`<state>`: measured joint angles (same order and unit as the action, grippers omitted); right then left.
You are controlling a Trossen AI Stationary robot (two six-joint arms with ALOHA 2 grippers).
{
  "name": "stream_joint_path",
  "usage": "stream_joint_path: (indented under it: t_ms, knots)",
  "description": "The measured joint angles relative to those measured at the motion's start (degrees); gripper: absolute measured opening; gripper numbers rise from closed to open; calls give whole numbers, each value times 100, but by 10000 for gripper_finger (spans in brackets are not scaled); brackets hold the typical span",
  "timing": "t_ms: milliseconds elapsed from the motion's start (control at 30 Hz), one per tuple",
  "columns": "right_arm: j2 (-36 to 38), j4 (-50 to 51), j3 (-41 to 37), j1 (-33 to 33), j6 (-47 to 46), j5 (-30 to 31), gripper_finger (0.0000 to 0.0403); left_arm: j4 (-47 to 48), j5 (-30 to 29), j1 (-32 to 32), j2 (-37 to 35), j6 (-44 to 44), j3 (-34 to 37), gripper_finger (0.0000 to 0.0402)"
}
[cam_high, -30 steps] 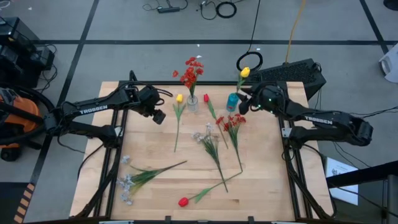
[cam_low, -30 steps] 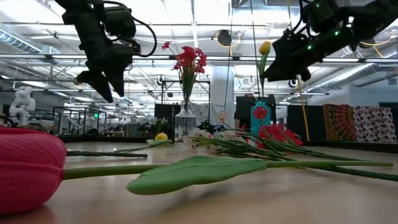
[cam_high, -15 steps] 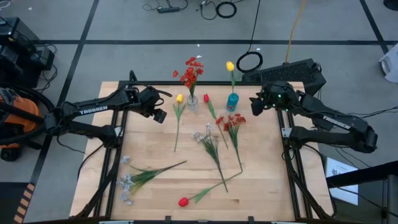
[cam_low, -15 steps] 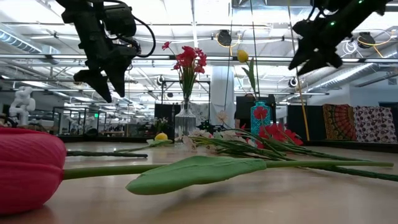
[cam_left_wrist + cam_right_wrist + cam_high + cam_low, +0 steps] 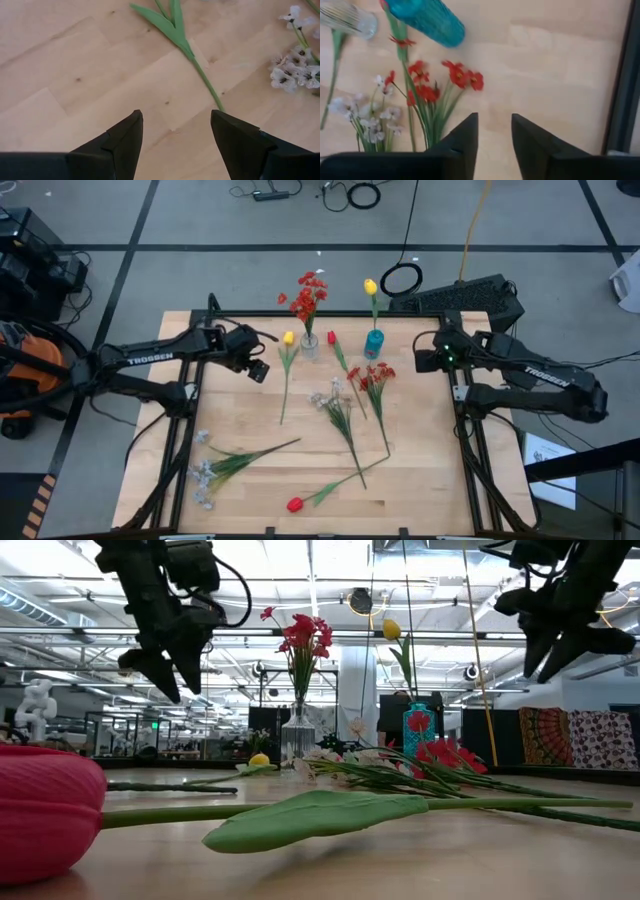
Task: Sort flowers into vase by color
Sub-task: Put the yellow tulip into the blue vase
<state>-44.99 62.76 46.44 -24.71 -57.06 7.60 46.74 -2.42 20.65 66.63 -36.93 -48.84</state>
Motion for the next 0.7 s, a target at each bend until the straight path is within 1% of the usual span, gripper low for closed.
stream_joint_path:
  t_ms: [67,200,300,400,500,567,700]
  knots:
    - [0,54,0,62,-70,0,82,2,-270,-306,0,-303,0,239]
    - [0,50,0,127,-65,3,58,1,-694,-933,16,-1196,0,239]
    - [-2,46,0,127,105,80,48,0,-822,-1294,160,-1743,0,239]
    - [-2,40,0,121,347,286,44,-34,-811,-1535,485,-2197,-47,239]
    - [-2,34,0,120,600,299,43,-305,-805,-1673,961,-2546,-255,239]
    - [-2,33,0,120,804,299,43,-518,-809,-1672,1337,-2572,-483,239]
    - [-2,33,0,120,1282,295,43,-420,-927,-1432,2134,-2553,-1075,239]
